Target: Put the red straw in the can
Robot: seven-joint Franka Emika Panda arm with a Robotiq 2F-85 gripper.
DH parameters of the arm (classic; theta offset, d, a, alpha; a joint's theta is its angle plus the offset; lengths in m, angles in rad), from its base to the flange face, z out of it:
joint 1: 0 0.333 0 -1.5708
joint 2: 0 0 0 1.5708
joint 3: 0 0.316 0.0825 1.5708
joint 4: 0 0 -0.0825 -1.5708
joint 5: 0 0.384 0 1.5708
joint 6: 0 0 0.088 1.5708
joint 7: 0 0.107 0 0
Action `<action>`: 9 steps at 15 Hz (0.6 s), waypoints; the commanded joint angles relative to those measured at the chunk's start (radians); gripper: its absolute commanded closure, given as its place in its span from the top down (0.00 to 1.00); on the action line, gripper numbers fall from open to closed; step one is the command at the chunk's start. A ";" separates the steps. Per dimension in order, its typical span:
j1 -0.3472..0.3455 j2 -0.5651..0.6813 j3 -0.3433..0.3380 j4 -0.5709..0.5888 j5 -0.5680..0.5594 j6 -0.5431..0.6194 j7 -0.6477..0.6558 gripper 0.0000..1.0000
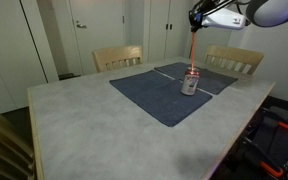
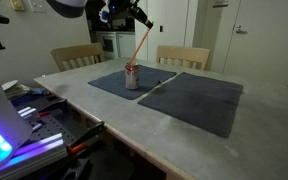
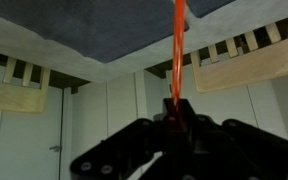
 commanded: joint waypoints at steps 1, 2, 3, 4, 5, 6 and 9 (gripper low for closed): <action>-0.037 -0.006 0.034 0.000 -0.042 0.026 0.039 0.02; -0.034 -0.003 0.039 0.000 -0.044 0.026 0.042 0.02; -0.029 -0.004 0.047 0.000 -0.045 0.023 0.047 0.02; -0.029 -0.006 0.055 0.000 -0.048 0.024 0.053 0.02; -0.028 -0.004 0.061 0.000 -0.049 0.024 0.057 0.02; -0.028 -0.005 0.069 0.000 -0.050 0.024 0.063 0.02; -0.030 -0.006 0.086 0.000 -0.048 0.020 0.072 0.02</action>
